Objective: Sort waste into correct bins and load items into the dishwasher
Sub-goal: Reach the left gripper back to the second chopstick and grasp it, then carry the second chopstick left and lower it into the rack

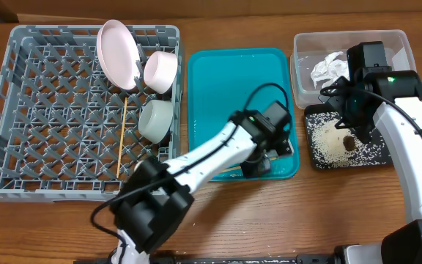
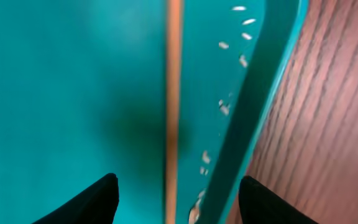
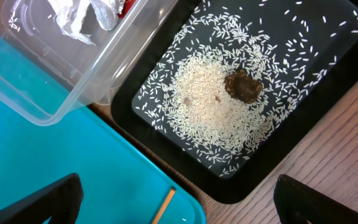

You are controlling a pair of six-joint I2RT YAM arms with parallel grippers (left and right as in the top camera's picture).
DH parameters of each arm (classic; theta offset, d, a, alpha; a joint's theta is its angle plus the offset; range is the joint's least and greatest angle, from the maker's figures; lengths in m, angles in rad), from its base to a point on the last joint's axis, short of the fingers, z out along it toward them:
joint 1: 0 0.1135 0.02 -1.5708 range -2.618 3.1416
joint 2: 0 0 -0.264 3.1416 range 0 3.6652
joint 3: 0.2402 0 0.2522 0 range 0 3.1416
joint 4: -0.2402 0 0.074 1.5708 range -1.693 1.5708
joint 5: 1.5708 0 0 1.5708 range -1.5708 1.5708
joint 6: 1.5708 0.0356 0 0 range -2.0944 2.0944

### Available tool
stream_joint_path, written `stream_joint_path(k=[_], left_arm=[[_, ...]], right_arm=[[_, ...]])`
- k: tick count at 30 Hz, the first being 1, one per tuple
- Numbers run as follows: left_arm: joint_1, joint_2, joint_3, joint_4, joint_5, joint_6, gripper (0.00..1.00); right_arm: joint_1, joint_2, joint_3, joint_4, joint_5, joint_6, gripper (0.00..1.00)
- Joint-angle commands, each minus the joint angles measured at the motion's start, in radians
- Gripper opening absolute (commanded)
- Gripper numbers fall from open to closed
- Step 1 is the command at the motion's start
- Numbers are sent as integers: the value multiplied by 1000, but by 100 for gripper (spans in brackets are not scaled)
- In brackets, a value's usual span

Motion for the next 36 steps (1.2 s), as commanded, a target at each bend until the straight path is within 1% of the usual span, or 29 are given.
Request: stream_joint_path(k=[1, 3, 6, 11, 12, 13, 14, 15, 16, 22, 26, 28, 31, 36], left_arm=[[-32, 61, -4, 12, -103, 39, 62], [-34, 86, -4, 13, -136, 42, 60], [-29, 113, -3, 21, -139, 57, 59], [-30, 130, -3, 21, -151, 76, 48], [-30, 130, -3, 22, -154, 76, 44], [-30, 130, -3, 23, -154, 75, 29], [-30, 130, -3, 24, -154, 75, 20], [-29, 130, -3, 24, -154, 72, 11], [-28, 130, -3, 26, -154, 71, 5], [-23, 130, 0, 28, -180, 23, 4], [-5, 129, 40, 5, -200, -85, 4], [16, 129, 95, -28, -199, -170, 4], [62, 127, 219, -106, -197, -328, 4], [159, 114, 461, -320, -200, -549, 4]], right_arm=[[-2, -8, 26, 2, 11, -7, 100], [-2, -8, 26, 2, 11, -7, 100], [-2, -8, 26, 2, 11, -6, 100], [-2, -8, 26, 2, 11, -6, 100], [-2, -8, 26, 2, 11, -6, 100], [-2, -8, 26, 2, 11, -7, 100], [-2, -8, 26, 2, 11, -7, 100], [-2, -8, 26, 2, 11, -7, 100], [-2, -8, 26, 2, 11, -7, 100], [-2, -8, 26, 2, 11, -6, 100], [-2, -8, 26, 2, 11, -6, 100], [-2, -8, 26, 2, 11, -6, 100], [-2, -8, 26, 2, 11, -7, 100], [-2, -8, 26, 2, 11, -6, 100]])
